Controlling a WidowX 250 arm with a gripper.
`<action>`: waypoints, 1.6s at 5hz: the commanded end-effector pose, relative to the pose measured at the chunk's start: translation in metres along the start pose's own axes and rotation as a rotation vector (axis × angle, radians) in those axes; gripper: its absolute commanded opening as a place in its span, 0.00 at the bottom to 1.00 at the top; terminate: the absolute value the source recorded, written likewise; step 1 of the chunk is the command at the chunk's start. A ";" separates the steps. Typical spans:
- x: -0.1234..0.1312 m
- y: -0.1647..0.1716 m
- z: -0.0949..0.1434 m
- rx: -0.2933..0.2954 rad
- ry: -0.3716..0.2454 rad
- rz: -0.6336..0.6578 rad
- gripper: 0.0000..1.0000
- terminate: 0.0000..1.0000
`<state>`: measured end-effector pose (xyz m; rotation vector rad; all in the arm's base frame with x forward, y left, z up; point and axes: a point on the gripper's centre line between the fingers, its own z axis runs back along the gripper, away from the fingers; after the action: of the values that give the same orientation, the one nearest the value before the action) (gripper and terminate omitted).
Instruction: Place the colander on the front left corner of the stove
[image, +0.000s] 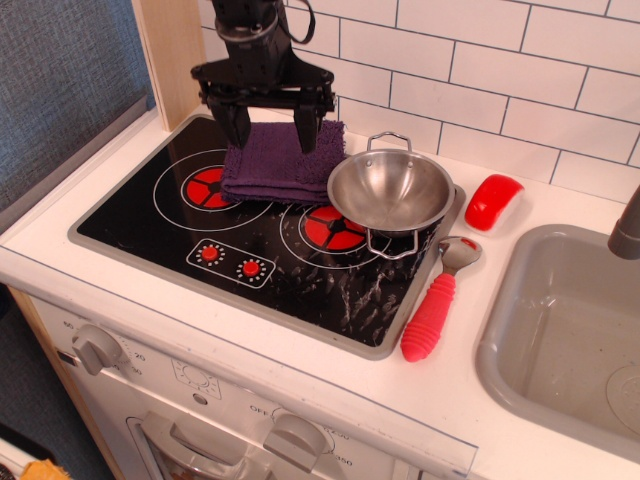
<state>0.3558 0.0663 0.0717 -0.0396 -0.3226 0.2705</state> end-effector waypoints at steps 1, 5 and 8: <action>0.000 -0.021 0.013 -0.138 -0.096 0.143 1.00 0.00; -0.014 -0.052 -0.032 -0.171 -0.065 0.227 1.00 0.00; -0.013 -0.057 -0.039 -0.119 -0.055 0.182 0.00 0.00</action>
<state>0.3649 0.0117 0.0213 -0.1765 -0.3531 0.4473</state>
